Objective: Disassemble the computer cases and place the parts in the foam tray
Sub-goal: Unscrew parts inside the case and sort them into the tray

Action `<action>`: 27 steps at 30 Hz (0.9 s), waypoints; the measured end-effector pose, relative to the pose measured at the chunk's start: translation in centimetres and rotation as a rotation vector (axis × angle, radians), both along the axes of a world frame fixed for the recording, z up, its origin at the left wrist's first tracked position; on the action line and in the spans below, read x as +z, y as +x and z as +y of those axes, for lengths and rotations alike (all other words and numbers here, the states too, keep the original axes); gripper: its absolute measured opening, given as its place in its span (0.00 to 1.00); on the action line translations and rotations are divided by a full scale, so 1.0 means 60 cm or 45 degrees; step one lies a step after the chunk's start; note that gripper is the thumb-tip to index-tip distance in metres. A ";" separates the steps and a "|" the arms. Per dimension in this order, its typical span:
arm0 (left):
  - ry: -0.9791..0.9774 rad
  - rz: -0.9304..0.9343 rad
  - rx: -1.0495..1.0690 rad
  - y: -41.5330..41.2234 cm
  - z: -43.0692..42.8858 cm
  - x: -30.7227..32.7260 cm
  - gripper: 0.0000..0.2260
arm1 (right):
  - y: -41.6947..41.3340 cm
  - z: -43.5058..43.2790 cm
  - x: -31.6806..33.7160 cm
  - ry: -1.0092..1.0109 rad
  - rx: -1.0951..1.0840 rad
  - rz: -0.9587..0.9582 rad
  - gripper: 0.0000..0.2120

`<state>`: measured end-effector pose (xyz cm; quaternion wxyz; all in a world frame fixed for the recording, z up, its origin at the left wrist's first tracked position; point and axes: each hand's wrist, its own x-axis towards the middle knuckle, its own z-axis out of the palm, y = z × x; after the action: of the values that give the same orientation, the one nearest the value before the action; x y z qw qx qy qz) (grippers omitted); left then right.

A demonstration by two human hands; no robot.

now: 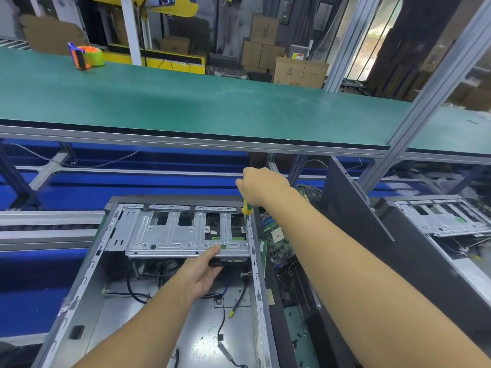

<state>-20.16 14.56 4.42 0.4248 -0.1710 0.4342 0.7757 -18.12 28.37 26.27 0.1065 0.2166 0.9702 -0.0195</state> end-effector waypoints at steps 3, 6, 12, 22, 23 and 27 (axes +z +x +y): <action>-0.014 -0.004 0.000 0.000 0.000 0.000 0.08 | -0.002 0.004 0.010 -0.165 -0.030 -0.044 0.03; -0.009 -0.012 0.007 -0.001 0.000 -0.002 0.09 | 0.001 0.005 0.010 -0.215 -0.083 -0.048 0.11; 0.037 0.011 0.017 0.000 0.002 -0.004 0.06 | 0.003 0.012 -0.005 -0.046 -0.018 0.095 0.09; -0.044 0.025 -0.027 0.009 -0.007 -0.007 0.17 | 0.007 0.013 -0.001 -0.245 0.002 0.070 0.06; -0.033 0.045 -0.040 0.010 -0.010 -0.008 0.21 | 0.007 0.014 -0.003 -0.250 0.000 0.102 0.06; -0.152 0.146 -0.225 0.013 -0.025 -0.010 0.40 | 0.008 0.016 -0.006 -0.172 -0.010 0.135 0.09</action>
<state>-19.40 13.07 3.83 0.4551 -0.1124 0.5165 0.7166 -17.66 29.32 25.91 0.0693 0.2113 0.9701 -0.0968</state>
